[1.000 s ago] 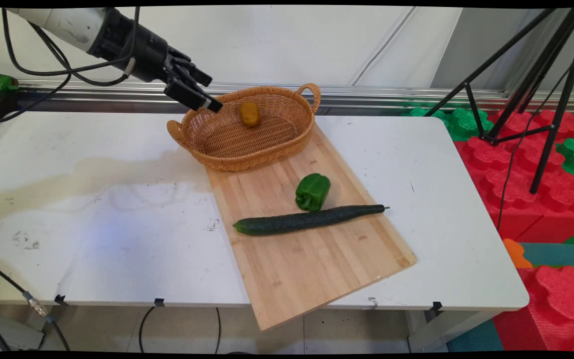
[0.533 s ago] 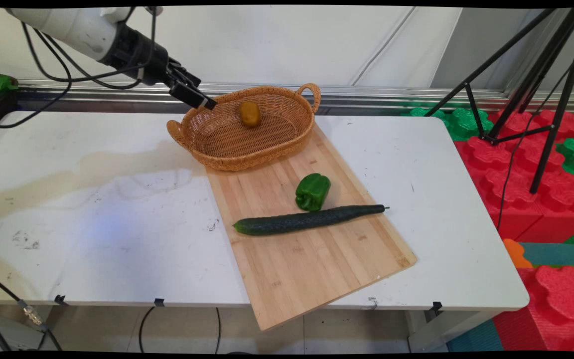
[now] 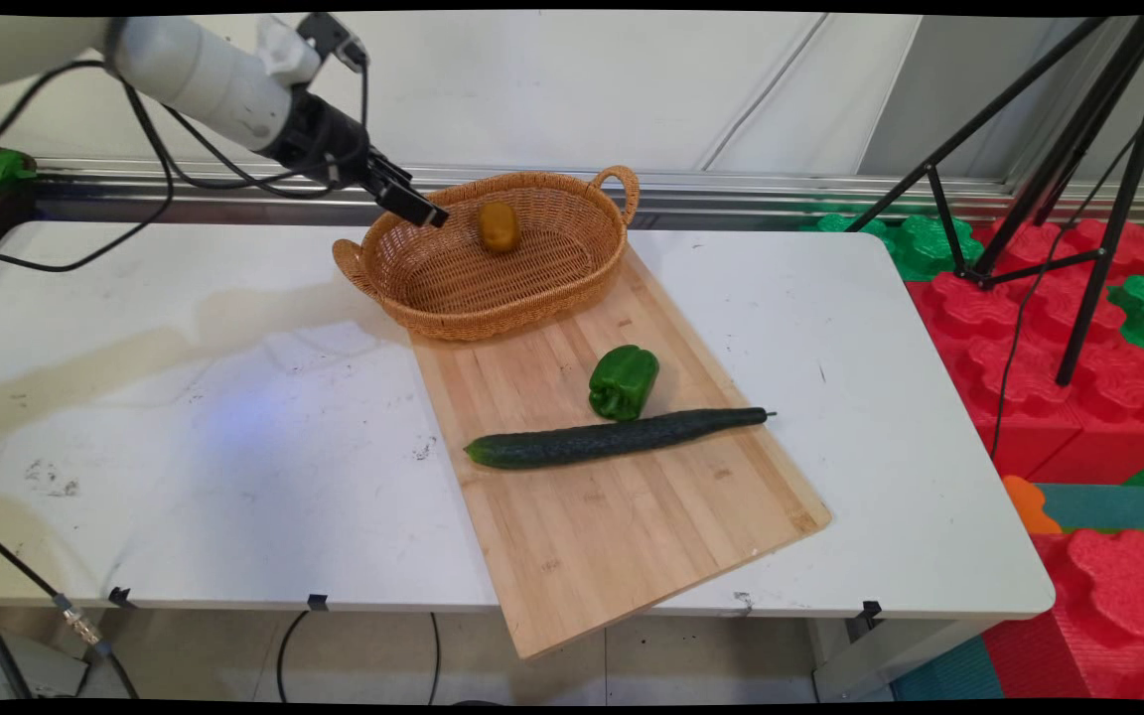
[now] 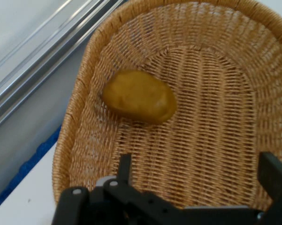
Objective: Pick up the potato from the vegetable basket
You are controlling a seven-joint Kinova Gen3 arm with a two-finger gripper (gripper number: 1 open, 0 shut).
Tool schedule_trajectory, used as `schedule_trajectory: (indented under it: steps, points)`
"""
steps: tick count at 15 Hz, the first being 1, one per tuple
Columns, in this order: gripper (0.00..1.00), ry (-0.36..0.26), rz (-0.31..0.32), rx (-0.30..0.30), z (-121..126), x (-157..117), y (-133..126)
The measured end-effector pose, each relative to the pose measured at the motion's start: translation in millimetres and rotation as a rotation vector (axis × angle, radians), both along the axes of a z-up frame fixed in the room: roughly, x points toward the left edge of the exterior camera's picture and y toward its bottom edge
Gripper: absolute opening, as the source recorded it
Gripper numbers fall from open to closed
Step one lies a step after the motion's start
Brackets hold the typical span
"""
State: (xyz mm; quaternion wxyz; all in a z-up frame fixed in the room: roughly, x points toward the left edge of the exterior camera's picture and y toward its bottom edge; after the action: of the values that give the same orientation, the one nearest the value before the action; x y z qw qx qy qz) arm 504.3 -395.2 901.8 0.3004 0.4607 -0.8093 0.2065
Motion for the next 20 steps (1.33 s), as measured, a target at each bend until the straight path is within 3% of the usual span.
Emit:
schedule_trajectory:
  steps: [8,20]
  points:
    - [1.00,-0.027,0.022,0.015,-46,-13,-46]
    - [1.00,0.016,0.123,0.027,-101,-44,-99]
